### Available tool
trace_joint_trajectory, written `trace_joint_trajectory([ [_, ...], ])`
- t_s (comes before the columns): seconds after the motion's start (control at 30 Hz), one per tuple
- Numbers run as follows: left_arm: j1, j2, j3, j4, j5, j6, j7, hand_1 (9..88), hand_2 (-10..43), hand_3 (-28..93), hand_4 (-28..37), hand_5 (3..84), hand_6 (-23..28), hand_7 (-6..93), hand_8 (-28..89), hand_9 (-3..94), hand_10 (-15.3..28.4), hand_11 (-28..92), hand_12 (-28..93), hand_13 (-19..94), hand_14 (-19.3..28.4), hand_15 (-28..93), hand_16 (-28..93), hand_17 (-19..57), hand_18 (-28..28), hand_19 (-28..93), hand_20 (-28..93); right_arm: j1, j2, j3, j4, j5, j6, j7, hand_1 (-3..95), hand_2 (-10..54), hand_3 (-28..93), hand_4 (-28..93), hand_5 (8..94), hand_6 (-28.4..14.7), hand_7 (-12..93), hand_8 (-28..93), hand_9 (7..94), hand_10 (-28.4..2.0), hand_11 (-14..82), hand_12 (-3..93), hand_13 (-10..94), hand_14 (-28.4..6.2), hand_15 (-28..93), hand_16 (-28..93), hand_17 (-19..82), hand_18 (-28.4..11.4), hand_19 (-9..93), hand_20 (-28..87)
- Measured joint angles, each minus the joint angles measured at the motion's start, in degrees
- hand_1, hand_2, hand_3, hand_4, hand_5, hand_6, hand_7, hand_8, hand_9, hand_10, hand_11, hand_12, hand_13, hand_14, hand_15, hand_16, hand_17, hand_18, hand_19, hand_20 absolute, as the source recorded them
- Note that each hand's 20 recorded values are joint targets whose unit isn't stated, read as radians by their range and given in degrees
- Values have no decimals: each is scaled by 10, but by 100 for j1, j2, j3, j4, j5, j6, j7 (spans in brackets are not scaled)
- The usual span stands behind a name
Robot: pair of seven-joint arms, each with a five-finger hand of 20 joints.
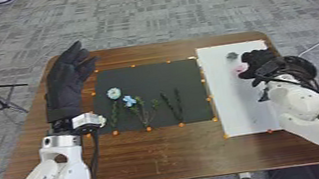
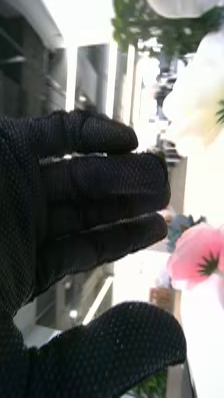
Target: Arrange flowers
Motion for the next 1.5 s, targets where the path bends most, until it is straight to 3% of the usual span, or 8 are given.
trace_joint_trajectory([
  [0.1,-6,-4,14,1,7,-22,-24,289,-30,705,-235,329,21,242,-103,285,124,295,202,254,147,388,47,-75,204,414,188,131,-141,-232,205,-235,608,88,294,-95,839,-283,451,-69,286,-112,469,-136,310,248,435,-107,743,220,218,-178,777,489],
  [0.2,-6,-11,14,1,11,-23,-35,289,-30,706,-235,329,22,242,-103,285,124,294,201,253,147,388,47,-75,204,414,188,173,-216,-240,249,-253,783,89,295,-95,837,-283,464,-60,296,-116,484,-132,318,247,447,-106,742,220,218,-178,777,488],
  [0.5,-13,-26,18,10,17,-25,-41,289,-29,705,-234,328,21,242,-103,285,125,294,201,253,147,387,48,-75,203,413,187,375,-290,-336,251,-125,-150,43,297,-95,831,-283,506,-41,312,-125,537,-127,325,245,476,-95,726,228,220,-178,770,486],
  [0.7,-17,-31,19,11,19,-27,-46,289,-30,705,-234,329,21,243,-104,285,124,294,201,253,147,387,48,-75,203,413,188,459,-313,-491,336,-51,-187,27,331,-95,857,-281,559,-9,352,-143,606,-114,357,258,528,-83,700,263,235,-181,767,486],
  [0.8,-19,-31,19,12,21,-26,-47,289,-30,706,-234,329,21,243,-104,285,125,295,201,253,147,386,48,-75,203,413,187,456,-315,-493,366,-46,-187,15,412,-95,819,-280,584,-5,432,19,671,-88,284,392,577,-70,675,324,254,-181,768,490],
  [0.93,-25,-32,19,16,21,-26,-47,289,-30,707,-234,328,20,244,-104,285,124,293,201,253,147,386,48,-75,203,413,188,455,-317,-513,406,-95,-172,-27,475,-95,834,-272,612,9,485,49,733,-71,218,499,620,-32,622,417,285,-179,789,495],
  [1.2,-22,-38,18,19,21,-26,-48,290,-30,706,-235,329,21,242,-103,284,124,294,202,253,147,386,48,-75,203,413,188,473,-313,-599,415,-176,-166,-100,518,-95,841,-271,706,14,476,67,820,-52,218,526,712,-13,598,450,337,-181,806,499],
  [1.5,38,-19,-22,3,21,-23,-36,289,-30,707,-235,329,21,243,-103,284,123,294,202,253,147,387,48,-75,203,413,187,543,-299,-731,336,-229,683,-222,516,-95,844,-265,714,13,465,80,826,-52,214,534,718,-15,596,459,341,-182,808,502],
])
